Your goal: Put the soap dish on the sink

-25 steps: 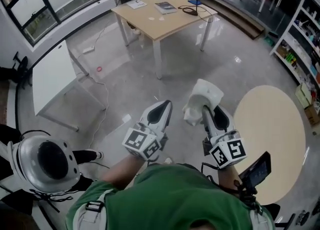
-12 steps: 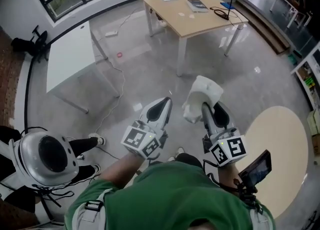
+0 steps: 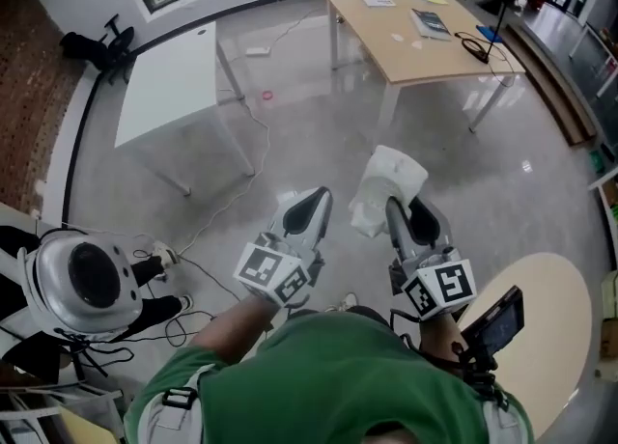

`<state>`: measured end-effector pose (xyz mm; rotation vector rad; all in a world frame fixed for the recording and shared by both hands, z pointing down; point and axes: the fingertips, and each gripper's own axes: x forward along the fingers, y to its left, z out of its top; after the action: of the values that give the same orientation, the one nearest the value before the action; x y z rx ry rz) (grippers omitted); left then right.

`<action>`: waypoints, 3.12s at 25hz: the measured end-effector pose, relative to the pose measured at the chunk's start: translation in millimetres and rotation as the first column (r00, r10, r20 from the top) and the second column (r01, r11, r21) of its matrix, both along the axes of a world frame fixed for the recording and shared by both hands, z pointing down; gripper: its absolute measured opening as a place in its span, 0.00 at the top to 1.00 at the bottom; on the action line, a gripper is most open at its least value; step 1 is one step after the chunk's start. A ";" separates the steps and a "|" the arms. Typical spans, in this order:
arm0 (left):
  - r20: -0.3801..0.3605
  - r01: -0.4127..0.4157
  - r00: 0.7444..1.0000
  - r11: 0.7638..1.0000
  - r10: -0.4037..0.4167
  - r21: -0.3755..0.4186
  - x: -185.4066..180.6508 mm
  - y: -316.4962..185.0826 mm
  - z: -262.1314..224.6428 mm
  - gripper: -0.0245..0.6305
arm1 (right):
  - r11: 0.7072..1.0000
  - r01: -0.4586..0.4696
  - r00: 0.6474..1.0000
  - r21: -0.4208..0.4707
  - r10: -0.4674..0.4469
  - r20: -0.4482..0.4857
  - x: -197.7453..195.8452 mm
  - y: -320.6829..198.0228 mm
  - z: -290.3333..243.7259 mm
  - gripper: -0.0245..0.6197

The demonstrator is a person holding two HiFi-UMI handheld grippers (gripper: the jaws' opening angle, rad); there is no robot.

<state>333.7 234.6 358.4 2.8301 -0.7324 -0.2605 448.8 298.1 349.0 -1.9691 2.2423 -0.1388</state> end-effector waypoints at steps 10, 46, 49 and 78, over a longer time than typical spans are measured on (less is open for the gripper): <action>0.008 0.175 0.985 0.984 -0.175 0.017 -21.3 -22.3 8.5 0.95 | 0.986 0.164 0.986 0.009 -0.164 0.011 -8.5 -42.2 3.8 0.77; -0.029 0.380 0.924 0.925 -0.380 -0.010 -238.9 -192.1 9.0 0.95 | 0.941 0.338 0.940 -0.021 -0.338 -0.035 -217.1 -248.7 0.2 0.77; -0.025 0.391 0.920 0.920 -0.391 -0.013 -254.1 -200.5 11.2 0.95 | 0.940 0.340 0.940 -0.024 -0.341 -0.031 -229.8 -258.5 2.6 0.77; -0.037 0.601 0.799 0.799 -0.600 0.035 -282.5 -349.8 6.7 0.95 | 0.870 0.493 0.870 0.005 -0.493 -0.002 -245.6 -427.8 5.7 0.77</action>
<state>51.2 -115.2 365.2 2.5320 -1.6303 -0.4063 203.2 -129.6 354.7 -1.3415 2.6918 -0.1875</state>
